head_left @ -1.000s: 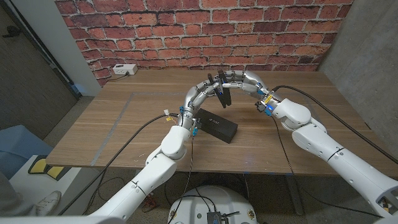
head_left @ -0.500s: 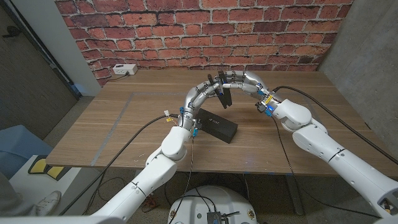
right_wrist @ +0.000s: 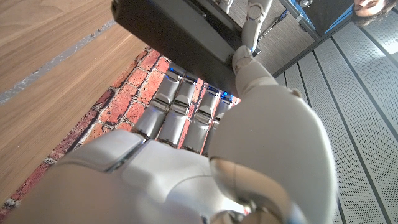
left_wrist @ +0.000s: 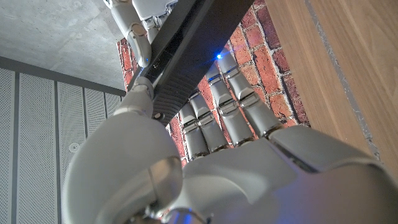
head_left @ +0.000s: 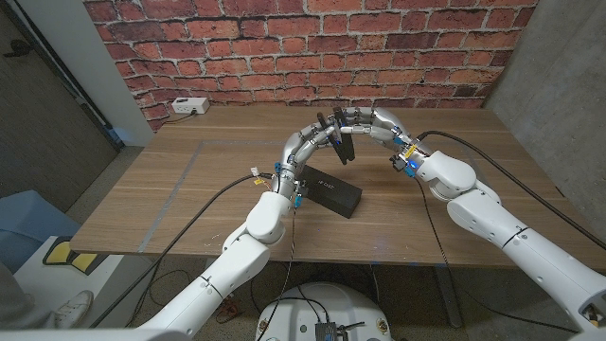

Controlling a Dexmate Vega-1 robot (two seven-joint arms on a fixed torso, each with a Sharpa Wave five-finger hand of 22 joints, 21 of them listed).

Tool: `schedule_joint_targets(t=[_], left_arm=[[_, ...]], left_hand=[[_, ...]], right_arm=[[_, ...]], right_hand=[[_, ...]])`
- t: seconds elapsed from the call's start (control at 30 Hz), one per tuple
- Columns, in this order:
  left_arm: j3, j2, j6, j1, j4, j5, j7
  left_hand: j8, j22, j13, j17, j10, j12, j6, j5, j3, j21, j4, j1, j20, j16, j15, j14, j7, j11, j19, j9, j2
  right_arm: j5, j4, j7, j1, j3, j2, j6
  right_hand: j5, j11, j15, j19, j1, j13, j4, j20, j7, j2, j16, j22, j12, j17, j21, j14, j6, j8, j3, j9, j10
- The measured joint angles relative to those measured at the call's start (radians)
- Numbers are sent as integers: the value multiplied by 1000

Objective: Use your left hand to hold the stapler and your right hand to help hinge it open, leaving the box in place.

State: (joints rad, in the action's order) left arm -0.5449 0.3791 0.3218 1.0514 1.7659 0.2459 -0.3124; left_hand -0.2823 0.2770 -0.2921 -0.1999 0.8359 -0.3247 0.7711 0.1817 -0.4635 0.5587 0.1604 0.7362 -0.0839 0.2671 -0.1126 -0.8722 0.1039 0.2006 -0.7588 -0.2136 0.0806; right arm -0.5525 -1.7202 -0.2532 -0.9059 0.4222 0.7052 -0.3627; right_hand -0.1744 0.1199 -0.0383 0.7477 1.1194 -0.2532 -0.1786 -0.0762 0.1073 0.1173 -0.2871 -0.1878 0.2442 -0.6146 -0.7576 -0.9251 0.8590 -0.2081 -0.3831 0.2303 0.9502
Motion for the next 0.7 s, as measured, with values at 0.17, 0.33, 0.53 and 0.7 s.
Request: schedule_joint_targets(t=[0.17, 0.33, 0.53, 0.7], left_arm=[[0, 1, -1, -1, 2, -1, 0], [0, 1, -1, -1, 3, -2, 1], [0, 2, 4, -1, 7, -2, 3], [0, -4, 15, -2, 5, -1, 5]], left_hand=[[2, 0, 1, 0, 2, 8, 4, 0, 0, 0, 0, 2, 5, -5, 0, 0, 1, 2, 6, 0, -1], [5, 0, 4, 0, 2, 9, 6, 0, 0, 4, 0, 2, 5, -5, 0, 0, -1, 2, 6, 0, -2], [6, 0, 5, 0, 2, 12, 6, 0, 0, 4, 0, 4, 4, -8, 0, 0, -1, 2, 8, 0, -4], [9, 0, 5, 0, 2, 15, 8, -1, 0, 7, 0, 4, 7, -12, 0, 0, -2, 2, 11, 0, -4]], right_arm=[[0, -2, 3, -4, -2, 0, 0], [0, -4, 5, -8, -5, 0, 0], [-1, -9, 17, -16, -11, -1, -6], [3, -12, 33, -23, -18, -2, -16]], right_hand=[[0, 0, 0, -2, 0, 0, 0, 2, 0, 0, 1, 0, 0, 4, -1, 0, 0, 0, 0, 0, 0], [0, 0, 0, -2, 0, 0, 0, 2, 0, 0, 1, 0, 0, 6, -1, 0, 0, 0, 0, 0, 0], [0, 0, 4, 3, 0, 0, 0, 5, 0, 0, 1, -1, 0, 6, -13, -11, 0, 0, 0, 0, 0], [1, 0, 4, 7, 0, 0, 0, 5, 0, 0, -3, -1, 0, 6, -18, -11, 0, 0, 0, 0, 0]])
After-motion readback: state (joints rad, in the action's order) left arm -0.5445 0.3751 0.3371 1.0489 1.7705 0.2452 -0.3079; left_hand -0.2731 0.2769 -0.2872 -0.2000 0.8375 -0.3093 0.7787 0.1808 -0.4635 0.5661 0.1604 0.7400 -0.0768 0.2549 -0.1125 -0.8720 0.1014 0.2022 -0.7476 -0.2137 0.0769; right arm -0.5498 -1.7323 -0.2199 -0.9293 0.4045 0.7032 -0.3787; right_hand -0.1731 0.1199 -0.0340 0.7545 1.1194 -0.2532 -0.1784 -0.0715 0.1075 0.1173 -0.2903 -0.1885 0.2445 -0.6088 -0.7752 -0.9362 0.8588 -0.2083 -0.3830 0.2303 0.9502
